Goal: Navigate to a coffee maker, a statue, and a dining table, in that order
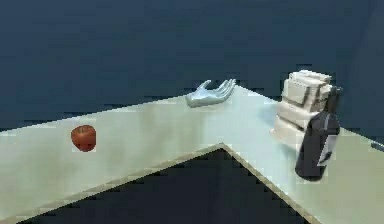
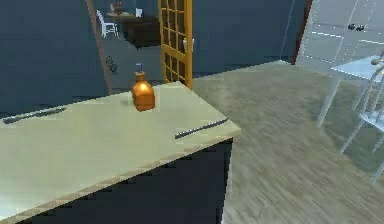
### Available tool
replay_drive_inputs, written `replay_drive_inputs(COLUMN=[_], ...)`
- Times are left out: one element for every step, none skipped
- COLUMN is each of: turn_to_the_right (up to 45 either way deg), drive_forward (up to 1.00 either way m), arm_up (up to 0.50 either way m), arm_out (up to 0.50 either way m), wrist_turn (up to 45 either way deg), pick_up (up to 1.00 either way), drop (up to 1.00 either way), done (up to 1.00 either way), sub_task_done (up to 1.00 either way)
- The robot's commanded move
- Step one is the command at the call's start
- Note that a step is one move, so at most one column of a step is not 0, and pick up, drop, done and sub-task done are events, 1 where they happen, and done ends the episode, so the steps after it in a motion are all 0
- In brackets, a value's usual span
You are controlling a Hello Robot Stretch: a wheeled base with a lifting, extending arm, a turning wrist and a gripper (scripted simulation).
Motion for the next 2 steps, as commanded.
replay_drive_inputs(turn_to_the_right=[-45.0, -24.0], drive_forward=[0.0, 0.0], arm_up=[0.0, 0.0], arm_out=[0.0, 0.0], wrist_turn=[0.0, 0.0], pick_up=[0.0, 0.0], drop=[0.0, 0.0], done=[0.0, 0.0], sub_task_done=[0.0, 0.0])
